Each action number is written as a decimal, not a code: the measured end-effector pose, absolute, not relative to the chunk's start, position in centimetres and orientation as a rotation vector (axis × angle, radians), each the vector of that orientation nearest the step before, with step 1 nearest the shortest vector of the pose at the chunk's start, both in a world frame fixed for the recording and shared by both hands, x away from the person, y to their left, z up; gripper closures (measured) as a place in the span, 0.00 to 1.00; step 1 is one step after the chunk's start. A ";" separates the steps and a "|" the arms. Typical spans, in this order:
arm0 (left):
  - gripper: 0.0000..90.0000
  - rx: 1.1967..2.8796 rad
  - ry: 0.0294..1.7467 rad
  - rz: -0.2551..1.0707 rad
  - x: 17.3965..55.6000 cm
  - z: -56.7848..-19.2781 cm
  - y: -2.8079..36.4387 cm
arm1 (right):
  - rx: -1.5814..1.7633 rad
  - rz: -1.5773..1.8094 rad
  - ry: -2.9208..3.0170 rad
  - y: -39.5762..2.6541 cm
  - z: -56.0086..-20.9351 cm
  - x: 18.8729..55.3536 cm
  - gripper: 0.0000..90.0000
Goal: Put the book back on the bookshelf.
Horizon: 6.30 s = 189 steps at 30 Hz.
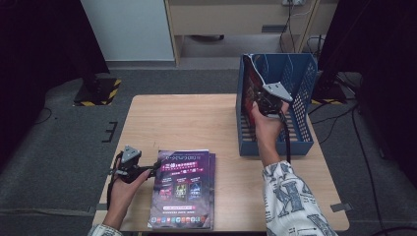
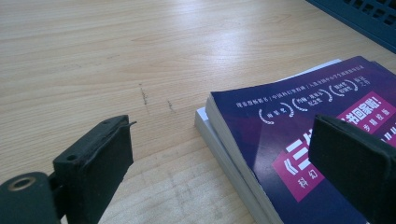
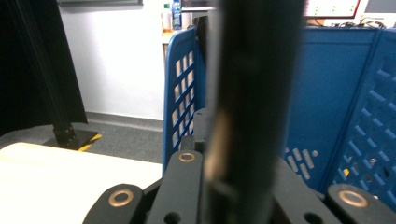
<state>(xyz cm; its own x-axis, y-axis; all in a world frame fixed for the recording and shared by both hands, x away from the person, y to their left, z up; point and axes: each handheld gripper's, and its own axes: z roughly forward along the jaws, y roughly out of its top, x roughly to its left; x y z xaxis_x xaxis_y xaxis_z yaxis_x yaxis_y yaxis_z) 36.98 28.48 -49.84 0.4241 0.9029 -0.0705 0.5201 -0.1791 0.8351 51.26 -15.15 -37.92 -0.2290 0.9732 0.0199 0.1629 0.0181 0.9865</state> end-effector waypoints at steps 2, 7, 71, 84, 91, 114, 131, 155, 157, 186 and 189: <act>0.07 1.838 1.218 0.574 37.0 -49.8 28.5 | 1.211 1.298 1.508 -15.0 -38.0 51.2 0.97; 0.07 1.838 1.218 0.574 37.0 -49.8 28.5 | 1.181 1.263 1.534 -14.2 -38.3 51.0 0.96; 0.07 1.841 1.216 0.574 36.9 -49.8 28.4 | 1.159 1.315 1.636 -11.7 -36.9 49.4 0.56; 0.07 1.844 1.213 0.576 36.9 -49.8 28.3 | 1.147 1.334 1.647 -11.8 -37.4 48.6 0.32; 0.07 1.843 1.214 0.577 36.9 -49.8 28.4 | 1.128 1.344 1.666 -11.6 -37.4 48.2 0.27; 0.07 1.861 1.203 0.586 36.9 -49.8 28.2 | 1.136 1.387 1.790 -13.0 -39.4 44.7 0.15; 0.08 1.856 1.204 0.587 36.8 -49.7 28.1 | 1.102 1.395 1.909 -14.8 -42.8 40.1 0.15; 0.29 1.870 1.171 0.529 35.7 -49.3 27.3 | 0.962 1.405 2.107 -9.8 -45.9 36.4 0.28; 0.34 1.893 1.165 0.526 35.7 -49.4 27.1 | 0.931 1.404 2.144 -9.1 -46.2 36.2 0.33; 0.44 1.996 1.168 0.506 36.2 -50.5 26.0 | 0.883 1.352 2.426 -5.7 -50.3 35.8 0.33; 0.43 1.971 1.181 0.469 36.3 -50.8 26.1 | 0.895 1.351 2.428 -5.7 -50.4 35.7 0.31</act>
<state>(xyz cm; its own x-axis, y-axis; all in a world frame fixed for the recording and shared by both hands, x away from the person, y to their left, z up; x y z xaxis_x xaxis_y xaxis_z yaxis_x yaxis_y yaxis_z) 36.28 26.11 -50.79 0.5014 0.8620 -0.0741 0.5760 -0.2687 0.7720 35.75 -5.69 -50.42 -0.7898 0.6057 0.0967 0.4016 0.3915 0.8279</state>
